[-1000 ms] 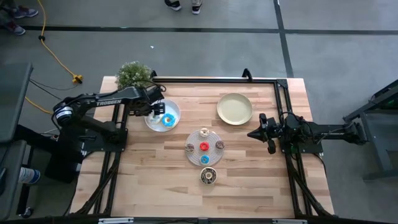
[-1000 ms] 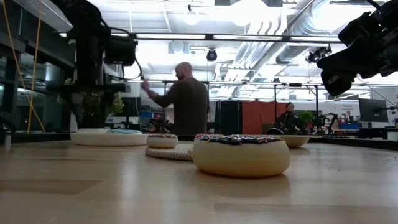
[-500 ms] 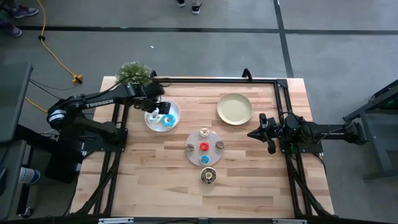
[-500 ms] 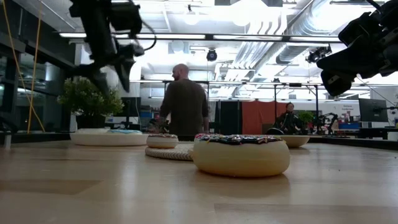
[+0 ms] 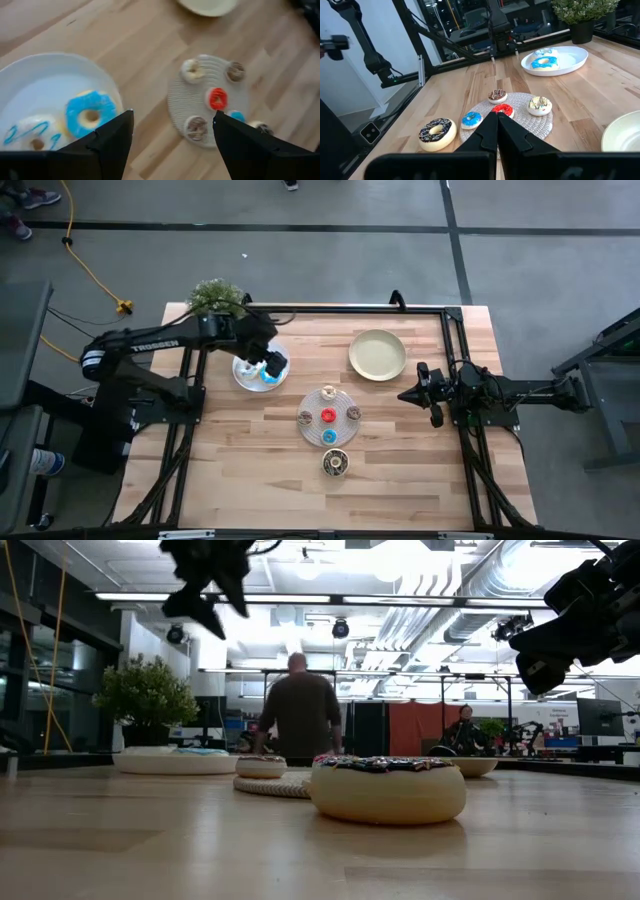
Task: Pick & Place donuts
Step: Put the big black donut on the white plate
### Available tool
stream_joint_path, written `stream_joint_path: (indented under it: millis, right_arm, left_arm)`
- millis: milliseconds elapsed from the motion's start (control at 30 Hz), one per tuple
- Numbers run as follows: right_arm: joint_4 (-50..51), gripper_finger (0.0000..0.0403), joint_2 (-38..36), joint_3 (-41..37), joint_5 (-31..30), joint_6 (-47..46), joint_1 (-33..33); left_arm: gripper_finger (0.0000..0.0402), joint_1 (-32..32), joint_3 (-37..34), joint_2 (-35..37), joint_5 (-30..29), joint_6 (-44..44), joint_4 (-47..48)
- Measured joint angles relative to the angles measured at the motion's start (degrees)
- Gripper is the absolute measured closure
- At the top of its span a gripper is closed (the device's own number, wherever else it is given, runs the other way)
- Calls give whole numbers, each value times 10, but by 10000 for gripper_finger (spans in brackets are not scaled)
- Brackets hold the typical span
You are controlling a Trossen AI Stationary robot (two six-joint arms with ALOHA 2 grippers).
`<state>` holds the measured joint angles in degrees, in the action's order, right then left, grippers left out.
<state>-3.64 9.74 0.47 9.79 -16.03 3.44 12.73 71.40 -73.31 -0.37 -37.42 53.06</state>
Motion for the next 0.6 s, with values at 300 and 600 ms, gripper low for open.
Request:
stream_joint_path:
  millis: [300, 600]
  right_arm:
    - [0, 402, 0, 0, 0, 0, 0]
    - [1, 402, 0, 0, 0, 0, 0]
  left_arm:
    - [137, -102, 143, -109, 0, 69, 48]
    - [137, -191, 295, -242, 13, 92, 67]
